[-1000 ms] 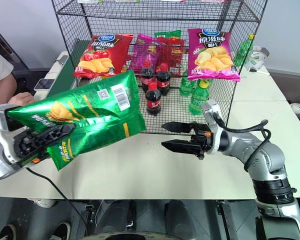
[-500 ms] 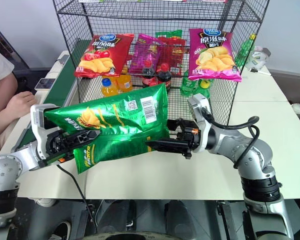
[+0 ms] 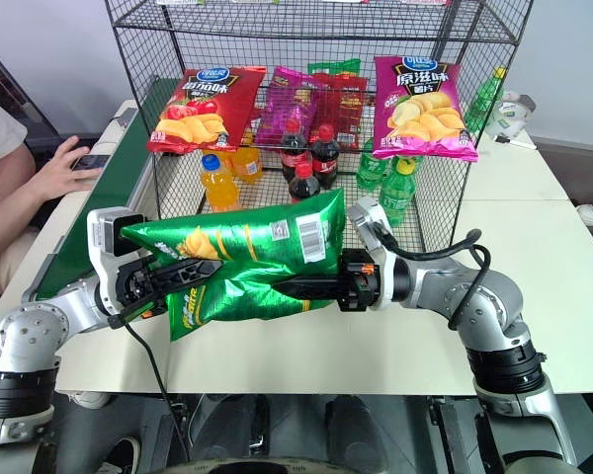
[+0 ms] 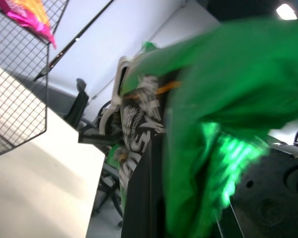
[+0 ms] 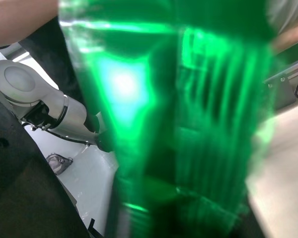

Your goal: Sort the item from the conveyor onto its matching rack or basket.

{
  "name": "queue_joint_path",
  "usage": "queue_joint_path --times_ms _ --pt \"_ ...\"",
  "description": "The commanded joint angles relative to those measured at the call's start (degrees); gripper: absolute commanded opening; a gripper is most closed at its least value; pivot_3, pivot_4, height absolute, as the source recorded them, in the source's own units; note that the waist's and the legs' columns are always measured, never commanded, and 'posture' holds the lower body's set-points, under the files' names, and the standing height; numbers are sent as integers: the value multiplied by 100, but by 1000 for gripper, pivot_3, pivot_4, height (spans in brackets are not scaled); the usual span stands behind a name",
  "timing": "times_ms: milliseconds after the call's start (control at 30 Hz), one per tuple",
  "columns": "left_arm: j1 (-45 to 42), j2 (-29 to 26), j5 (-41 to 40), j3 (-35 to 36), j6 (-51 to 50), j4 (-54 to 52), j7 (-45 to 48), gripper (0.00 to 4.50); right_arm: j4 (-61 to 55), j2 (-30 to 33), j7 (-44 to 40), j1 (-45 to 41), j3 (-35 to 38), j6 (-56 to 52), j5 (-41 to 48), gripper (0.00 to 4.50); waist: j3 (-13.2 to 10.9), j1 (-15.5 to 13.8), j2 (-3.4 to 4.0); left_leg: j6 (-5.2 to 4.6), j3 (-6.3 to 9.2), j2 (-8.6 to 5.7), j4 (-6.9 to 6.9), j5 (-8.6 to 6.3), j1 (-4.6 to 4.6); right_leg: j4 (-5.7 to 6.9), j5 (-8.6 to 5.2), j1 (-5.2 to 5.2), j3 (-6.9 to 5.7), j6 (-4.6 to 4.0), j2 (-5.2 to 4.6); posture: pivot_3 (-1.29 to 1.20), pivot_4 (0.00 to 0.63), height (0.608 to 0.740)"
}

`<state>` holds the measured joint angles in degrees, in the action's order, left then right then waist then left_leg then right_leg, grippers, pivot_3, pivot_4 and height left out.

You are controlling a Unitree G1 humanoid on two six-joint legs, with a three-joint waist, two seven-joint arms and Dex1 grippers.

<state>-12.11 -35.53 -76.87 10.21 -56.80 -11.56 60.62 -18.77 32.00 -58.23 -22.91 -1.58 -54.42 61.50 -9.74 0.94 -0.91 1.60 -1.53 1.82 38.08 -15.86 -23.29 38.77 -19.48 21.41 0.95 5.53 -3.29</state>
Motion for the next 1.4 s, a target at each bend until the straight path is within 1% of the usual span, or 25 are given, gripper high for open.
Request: queue_joint_path --times_ms 33,67,100,133,167,200,233,267,300,333,400,467,533,600,633,733,767,833,867,933,1000,1100,1200,1267,1400 --pt "-12 -67 232 137 132 -3 14 563 -135 13 12 2 188 183 -24 0 0 0 0 0 0 0 0 0 0 0 0 0 0 0 0 0 150 739" --pt "1 -109 239 204 123 31 21 877 -192 65 22 29 204 272 -144 0 0 -1 0 0 0 0 0 0 0 0 0 0 0 0 -1 0 150 739" --pt "16 -111 354 282 252 40 16 1295 -276 126 3 72 197 460 -359 0 0 0 0 0 0 0 0 0 0 -1 0 0 0 0 -1 0 150 739" --pt "54 -185 372 403 267 78 22 1794 -416 267 -18 141 159 770 -738 0 0 -1 0 0 0 0 0 0 0 -1 0 0 0 0 -1 0 150 739" --pt "102 -221 485 536 408 98 21 2176 -563 415 -69 229 96 1181 -1194 0 0 -4 0 0 0 0 0 0 -1 -1 0 0 0 0 0 0 150 739" --pt "146 -267 461 668 398 146 -8 2864 -690 473 -42 308 128 1367 -1368 0 0 -7 0 0 0 0 0 0 -3 -2 0 4 -1 0 0 0 150 739" --pt "174 -300 424 748 365 180 -26 3252 -760 502 -20 363 151 1477 -1445 0 0 -2 0 0 0 0 -1 0 -4 -4 -1 4 -1 0 1 0 150 739" --pt "242 -324 559 833 503 165 -17 3817 -861 549 14 414 166 1743 -1678 0 0 7 0 0 0 1 -2 0 -4 -7 0 4 0 1 2 0 150 739" --pt "287 -339 655 884 593 150 -4 4264 -922 579 36 448 172 1930 -1840 0 0 12 0 0 0 1 -2 0 -4 -8 -1 4 0 0 2 0 150 739" --pt "366 -352 759 1000 720 176 4 4435 -1027 601 17 452 197 2385 -2178 0 0 8 1 0 0 2 -3 0 -4 -8 -1 4 0 0 2 0 150 739" --pt "479 -305 1116 1172 1168 193 -16 4435 -1049 403 222 198 356 3536 -2926 0 0 13 1 0 0 2 -3 0 -4 -8 0 3 1 1 1 0 150 739" --pt "511 -168 1536 1255 1735 217 -40 4435 -1046 87 720 -224 755 3577 -2582 0 -2 14 3 0 -1 2 -3 0 -3 -9 0 3 1 1 1 0 150 739" --pt "464 -2 1876 1338 2228 286 -171 4435 -848 73 958 -605 840 4173 -3196 0 -2 2 3 2 0 2 -3 1 -3 -7 0 3 -1 1 0 0 150 739" --pt "429 73 2043 1339 2421 326 -248 4435 -430 328 1088 -853 557 5186 -4489 0 2 -30 -4 2 0 -1 -3 1 -3 -10 0 0 -4 1 -6 0 150 739" --pt "383 145 2139 1330 2588 340 -277 4435 -225 368 1087 -939 447 5590 -4829 0 3 -34 -6 2 1 -2 -3 1 -3 -17 0 -3 -5 1 -6 0 150 739" --pt "286 240 2378 1239 2896 337 -309 4435 550 466 1798 -1378 202 6672 -6230 0 4 -7 -7 0 -3 -5 -3 0 -5 -27 1 -5 -4 2 -9 0 150 739" --pt "263 251 2459 1199 2963 335 -314 4435 814 558 2139 -1534 93 7010 -6844 0 3 0 -6 1 -6 -5 -3 0 -7 -26 1 -1 -1 2 -10 0 150 739" --pt "232 294 2652 1139 3172 327 -333 4435 1265 728 2573 -1726 -170 7428 -7800 0 0 10 -1 1 -6 -4 -3 1 -8 -23 1 3 -1 2 -9 0 150 739" --pt "204 348 2751 1129 3298 285 -430 4435 1454 708 2884 -1849 -273 7334 -8232 0 0 17 -1 2 -8 -3 -4 1 -8 -21 1 6 0 2 -7 0 150 739" --pt "175 449 3160 1081 3724 223 -629 4435 1758 662 3234 -2037 -532 6966 -8995 0 0 27 -1 3 -8 1 -5 1 -8 -22 1 6 2 2 -2 0 150 739" --pt "184 519 3404 1068 3930 199 -798 4435 1898 532 3443 -2137 -667 6810 -9309 0 0 28 -1 7 -10 1 -5 4 -8 -21 1 8 5 2 -1 0 150 739" --pt "297 584 3617 1010 4173 72 -859 4435 2100 253 3656 -2261 -842 6009 -9912 0 0 24 -1 8 -11 2 -6 4 -9 -20 1 10 7 2 0 0 150 739" --pt "398 643 3759 971 4349 -93 -962 4435 2347 -42 3824 -2394 -914 5382 -10181 0 0 22 -1 7 -11 1 -6 4 -11 -20 1 9 7 2 -3 0 150 739" --pt "432 642 3894 979 4492 -144 -1047 4435 2494 -202 3902 -2443 -864 5116 -10122 0 0 14 -1 7 -11 1 -6 4 -11 -20 1 9 6 2 -4 0 150 739" --pt "462 639 3879 1025 4543 -196 -1159 4435 2848 -457 4150 -2649 -951 4734 -10187 0 0 24 -1 7 -11 0 -6 4 -10 -20 1 8 5 2 -5 0 150 739"
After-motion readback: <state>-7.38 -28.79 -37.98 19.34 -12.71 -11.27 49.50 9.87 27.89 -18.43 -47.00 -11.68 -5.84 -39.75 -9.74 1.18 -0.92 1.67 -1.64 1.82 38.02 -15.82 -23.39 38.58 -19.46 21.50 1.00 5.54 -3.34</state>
